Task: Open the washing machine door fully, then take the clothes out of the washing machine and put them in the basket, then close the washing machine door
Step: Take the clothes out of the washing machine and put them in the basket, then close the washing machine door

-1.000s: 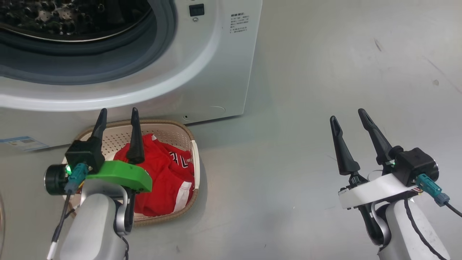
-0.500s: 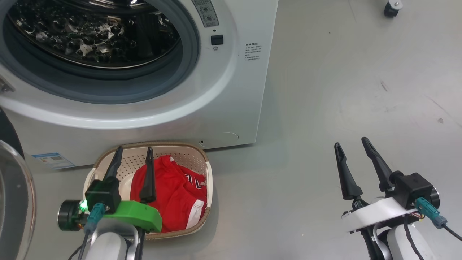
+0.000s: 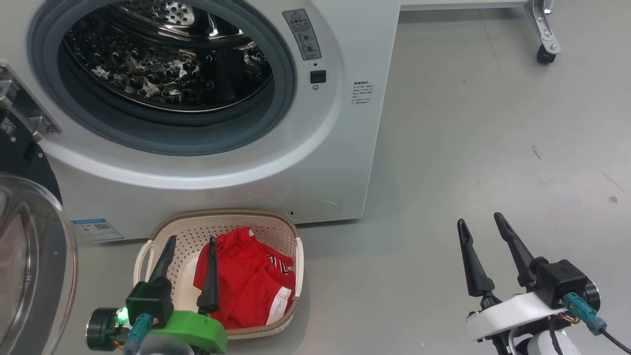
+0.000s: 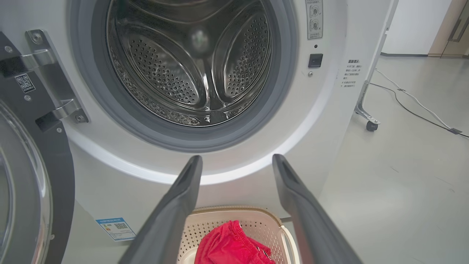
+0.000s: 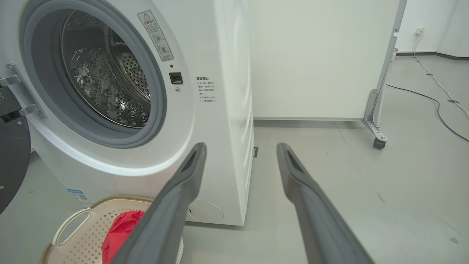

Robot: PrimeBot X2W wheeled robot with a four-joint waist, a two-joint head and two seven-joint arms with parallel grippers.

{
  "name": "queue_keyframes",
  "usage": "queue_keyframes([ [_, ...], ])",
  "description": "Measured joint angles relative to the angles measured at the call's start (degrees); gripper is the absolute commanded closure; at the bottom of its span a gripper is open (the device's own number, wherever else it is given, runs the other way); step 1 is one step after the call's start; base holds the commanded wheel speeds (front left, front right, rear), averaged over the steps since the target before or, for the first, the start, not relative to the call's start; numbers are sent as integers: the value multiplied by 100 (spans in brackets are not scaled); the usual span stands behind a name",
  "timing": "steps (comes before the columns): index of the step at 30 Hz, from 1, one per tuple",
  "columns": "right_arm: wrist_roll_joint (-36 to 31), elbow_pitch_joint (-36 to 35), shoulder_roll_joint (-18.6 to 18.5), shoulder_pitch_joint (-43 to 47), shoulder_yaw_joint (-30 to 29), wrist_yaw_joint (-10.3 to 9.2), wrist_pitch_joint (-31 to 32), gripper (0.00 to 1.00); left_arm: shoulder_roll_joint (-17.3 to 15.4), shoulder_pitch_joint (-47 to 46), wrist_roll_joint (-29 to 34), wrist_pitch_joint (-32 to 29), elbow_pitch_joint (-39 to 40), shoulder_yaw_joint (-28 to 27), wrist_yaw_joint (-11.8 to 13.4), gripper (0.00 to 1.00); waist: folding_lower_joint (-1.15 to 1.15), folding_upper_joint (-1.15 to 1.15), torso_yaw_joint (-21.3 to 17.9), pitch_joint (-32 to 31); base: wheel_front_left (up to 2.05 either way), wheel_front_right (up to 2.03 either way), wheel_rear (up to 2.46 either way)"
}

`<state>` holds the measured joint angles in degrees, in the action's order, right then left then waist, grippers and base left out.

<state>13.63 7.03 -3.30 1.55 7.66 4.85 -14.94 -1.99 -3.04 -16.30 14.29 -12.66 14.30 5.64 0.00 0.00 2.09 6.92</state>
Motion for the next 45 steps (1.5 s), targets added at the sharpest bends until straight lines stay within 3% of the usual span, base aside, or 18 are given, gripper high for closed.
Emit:
queue_keyframes([
  [19,-1,-82,54,279,76,-146,0,0,-23,371,27,-7,391,71,21,0,0,0,101,-183,0,0,0],
  [45,-1,-112,73,366,122,-204,0,0,-42,565,186,-169,705,63,62,0,0,0,92,-236,-2,2,0],
])
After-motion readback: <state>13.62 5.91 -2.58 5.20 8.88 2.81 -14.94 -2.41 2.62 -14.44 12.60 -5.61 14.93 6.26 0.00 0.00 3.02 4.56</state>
